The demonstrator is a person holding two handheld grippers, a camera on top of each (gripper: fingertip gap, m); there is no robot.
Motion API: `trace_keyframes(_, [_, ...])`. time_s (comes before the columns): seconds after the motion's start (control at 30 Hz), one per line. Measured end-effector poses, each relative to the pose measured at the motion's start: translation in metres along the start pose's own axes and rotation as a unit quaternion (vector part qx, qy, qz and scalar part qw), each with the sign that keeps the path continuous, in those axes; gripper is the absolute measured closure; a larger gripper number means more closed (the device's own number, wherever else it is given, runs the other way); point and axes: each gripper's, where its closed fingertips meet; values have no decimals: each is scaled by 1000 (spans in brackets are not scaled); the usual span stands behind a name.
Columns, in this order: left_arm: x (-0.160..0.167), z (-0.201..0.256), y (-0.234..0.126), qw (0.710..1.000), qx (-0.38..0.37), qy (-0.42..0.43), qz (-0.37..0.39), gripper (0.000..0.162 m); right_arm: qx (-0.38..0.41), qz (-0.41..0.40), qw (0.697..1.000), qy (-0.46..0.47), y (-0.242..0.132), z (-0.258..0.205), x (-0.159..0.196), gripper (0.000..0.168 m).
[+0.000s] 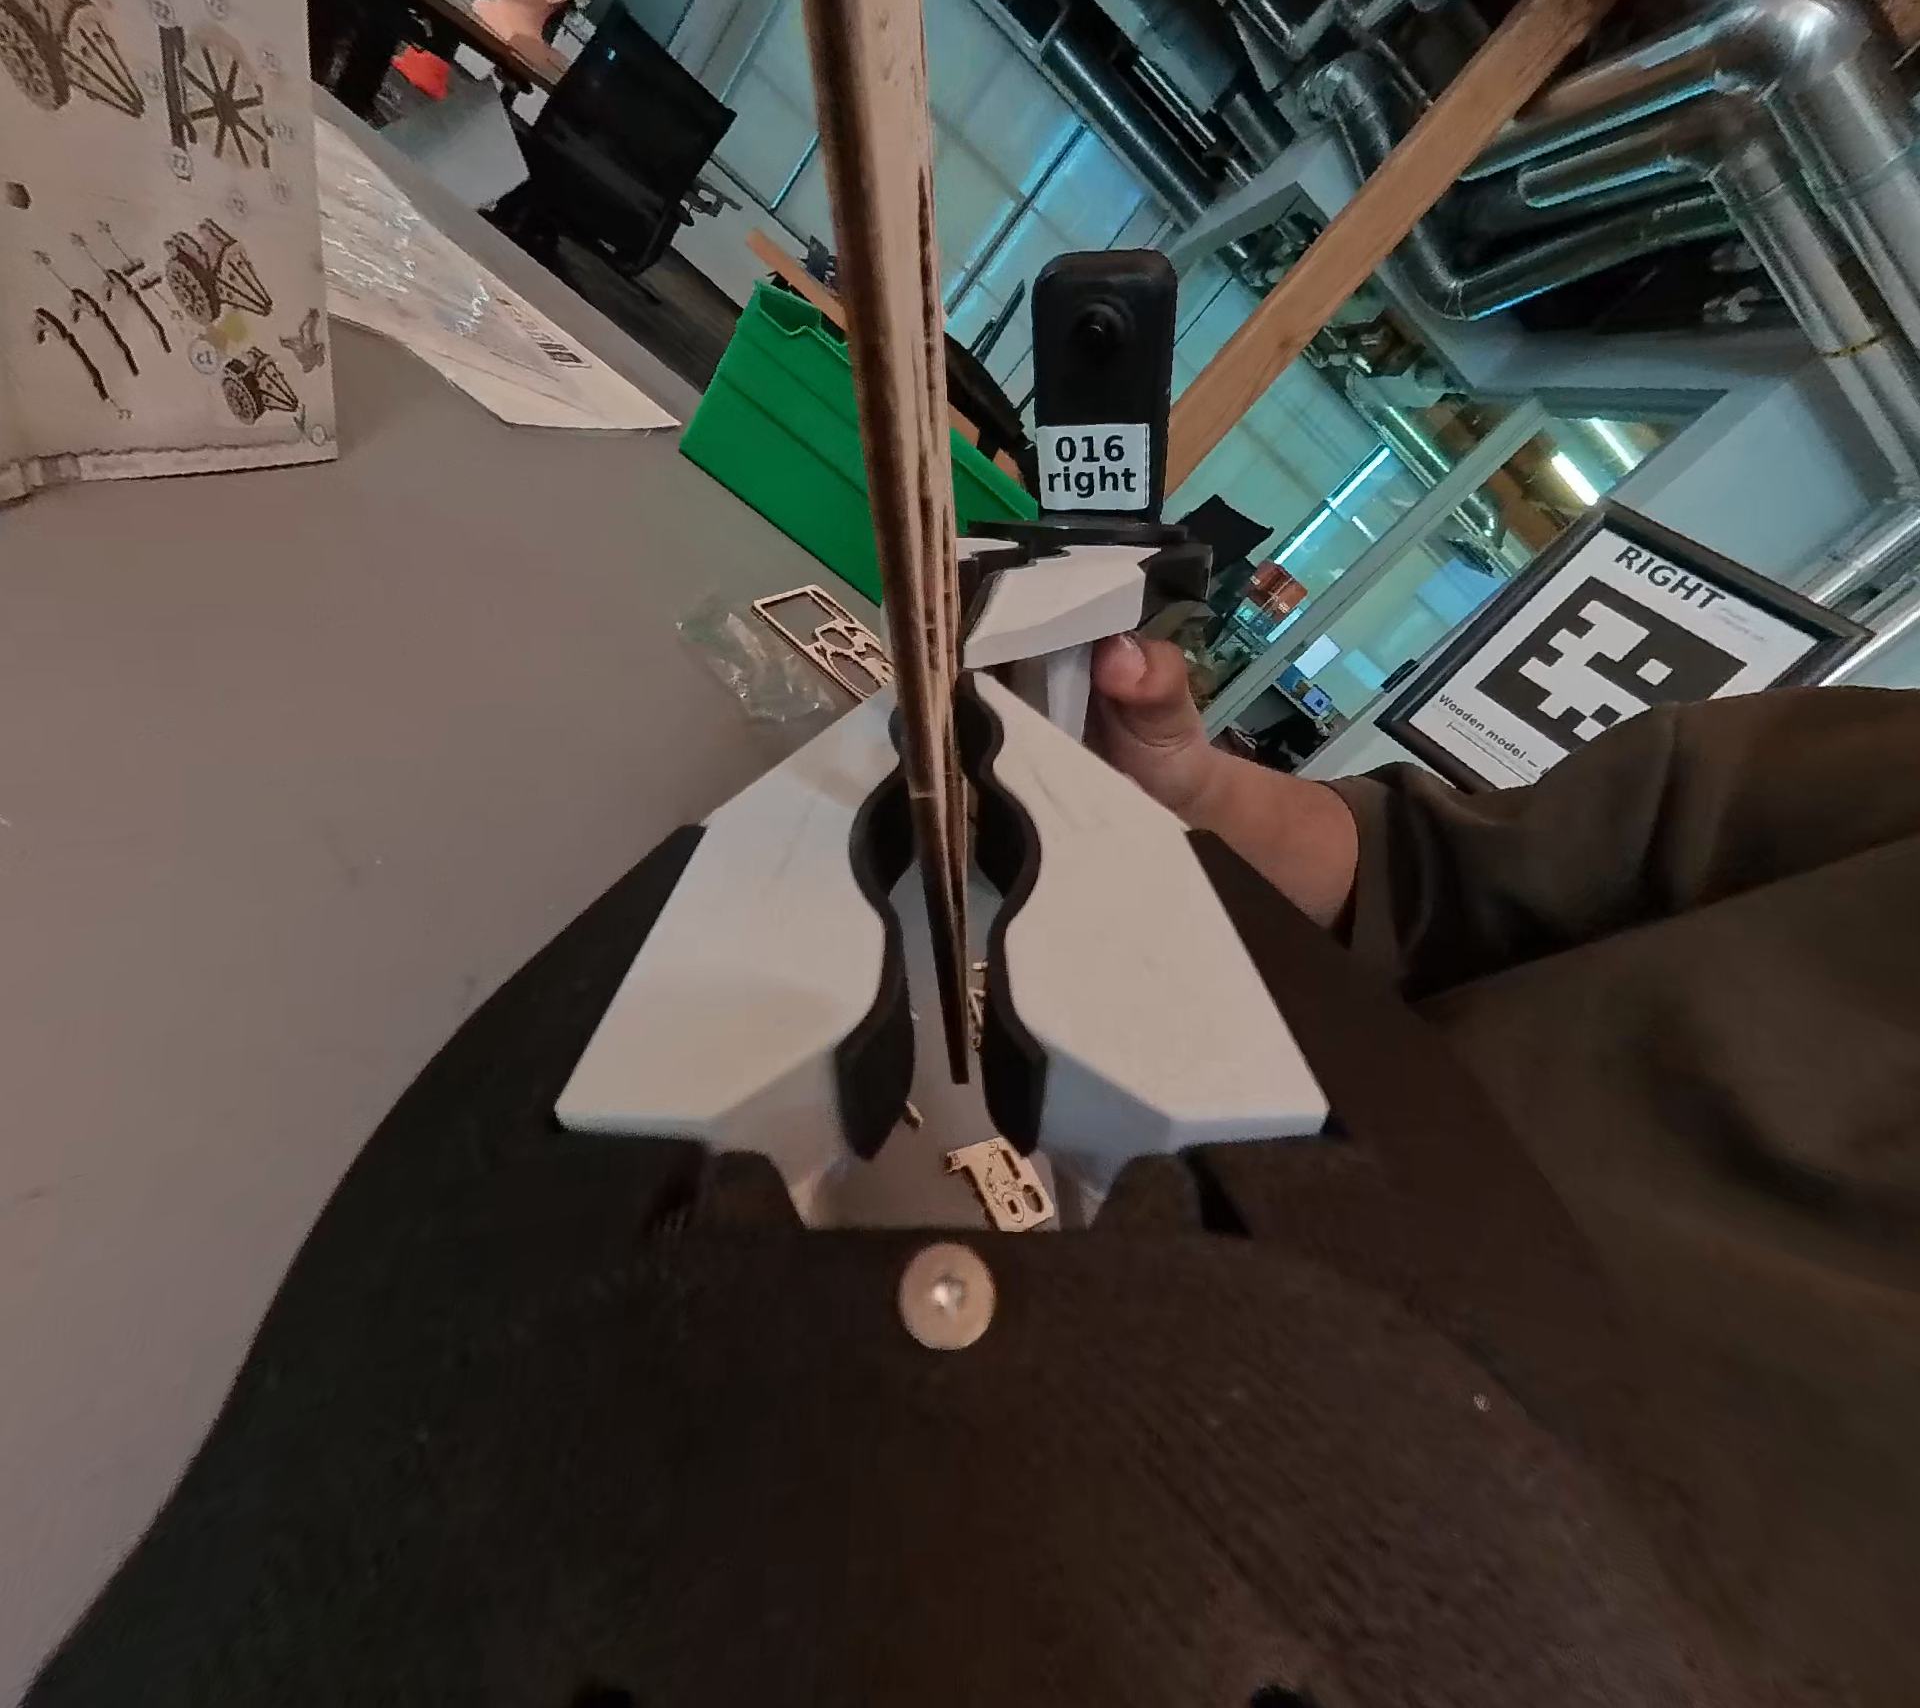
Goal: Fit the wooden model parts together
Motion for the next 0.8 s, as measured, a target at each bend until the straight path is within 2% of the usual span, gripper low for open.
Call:
trace_keyframes(0.43, [1, -4, 0, 1000, -22, 7, -4, 162, 9, 1, 1000, 8, -4, 7, -1, 160])
trace_keyframes(0.8, [9, -10, 5, 993, -89, 60, -40, 162, 41, -7, 999, 13, -6, 17, 3, 157])
Point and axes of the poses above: each gripper's, where its closed fingertips meet, y out along the fingers, x out of its underside, z = x × y across the jaws, and after that the axes turned 8 degrees about x, right-handed
